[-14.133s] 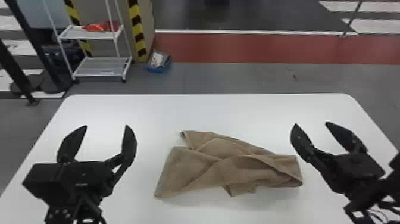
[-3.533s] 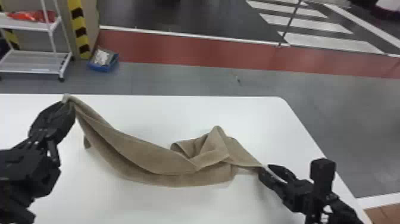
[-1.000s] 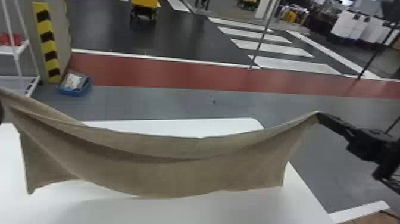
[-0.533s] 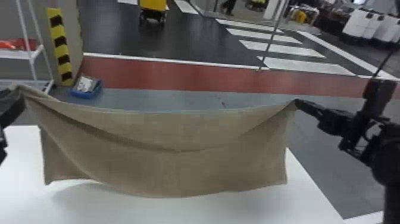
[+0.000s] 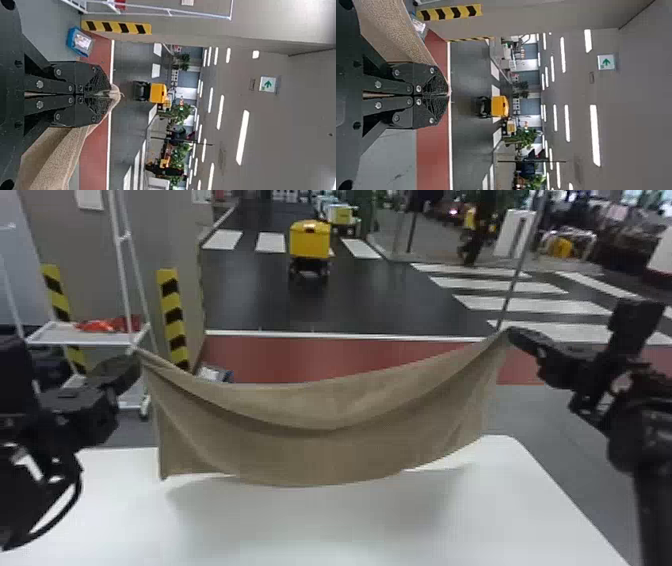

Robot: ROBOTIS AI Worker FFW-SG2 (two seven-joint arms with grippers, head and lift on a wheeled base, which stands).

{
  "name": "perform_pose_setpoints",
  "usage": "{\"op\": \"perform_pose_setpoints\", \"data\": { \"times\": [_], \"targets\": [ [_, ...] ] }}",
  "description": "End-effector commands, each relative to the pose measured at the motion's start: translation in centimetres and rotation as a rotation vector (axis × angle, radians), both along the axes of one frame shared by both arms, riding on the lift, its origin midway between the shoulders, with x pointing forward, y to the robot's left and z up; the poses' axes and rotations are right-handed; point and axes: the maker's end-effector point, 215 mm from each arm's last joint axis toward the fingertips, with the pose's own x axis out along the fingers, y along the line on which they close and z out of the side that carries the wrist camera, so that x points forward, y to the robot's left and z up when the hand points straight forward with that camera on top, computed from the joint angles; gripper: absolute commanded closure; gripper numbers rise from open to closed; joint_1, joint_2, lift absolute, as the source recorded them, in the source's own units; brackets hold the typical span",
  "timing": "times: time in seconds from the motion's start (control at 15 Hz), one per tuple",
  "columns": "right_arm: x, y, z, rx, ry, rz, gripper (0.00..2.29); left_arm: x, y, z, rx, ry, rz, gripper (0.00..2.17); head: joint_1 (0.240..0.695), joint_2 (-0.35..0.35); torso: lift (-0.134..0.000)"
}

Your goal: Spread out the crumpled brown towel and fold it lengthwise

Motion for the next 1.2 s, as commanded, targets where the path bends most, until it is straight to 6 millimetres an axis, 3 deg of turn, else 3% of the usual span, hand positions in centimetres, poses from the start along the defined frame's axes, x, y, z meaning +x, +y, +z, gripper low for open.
{"op": "perform_pose_setpoints", "data": {
  "times": [0.0, 0.07, 0.2, 0.33, 0.53, 0.67, 0.93, 1.13],
  "targets": [
    [-0.6, 0.4, -2.0, 0.000, 0.021, 0.013, 1.42, 0.0, -0.1, -0.4, -0.022, 0.014, -0.024, 1.63, 0.399, -0.141, -0.124],
    [-1.5, 0.6, -4.1, -0.007, 0.044, 0.026, 1.42, -0.8, -0.1, -2.2, -0.030, 0.040, -0.035, 1.63, 0.394, -0.139, -0.124],
    [-5.2, 0.4, -8.8, -0.031, 0.079, 0.042, 1.42, -4.0, 0.8, -8.1, -0.034, 0.127, -0.031, 1.63, 0.412, -0.139, -0.124],
    [-8.3, -0.2, -12.8, -0.021, 0.112, 0.052, 1.42, -6.5, 0.8, -13.1, -0.012, 0.206, -0.034, 1.63, 0.511, -0.139, -0.124],
    [-13.0, -0.4, -17.1, -0.016, 0.153, 0.072, 1.42, -10.0, 1.5, -17.6, 0.036, 0.278, -0.014, 1.63, 0.611, -0.150, -0.124],
    [-15.8, -1.1, -18.0, -0.004, 0.154, 0.074, 1.42, -12.4, 1.3, -19.1, 0.079, 0.309, -0.011, 1.63, 0.693, -0.160, -0.124],
    [-20.5, -4.0, -18.6, 0.034, 0.150, 0.048, 1.42, -18.2, 2.0, -22.8, 0.086, 0.440, 0.016, 1.63, 0.695, -0.187, -0.124],
    [-22.1, -5.6, -18.9, 0.039, 0.150, 0.027, 1.42, -20.5, 2.2, -24.1, 0.115, 0.481, 0.026, 1.63, 0.695, -0.227, -0.124]
  ]
}}
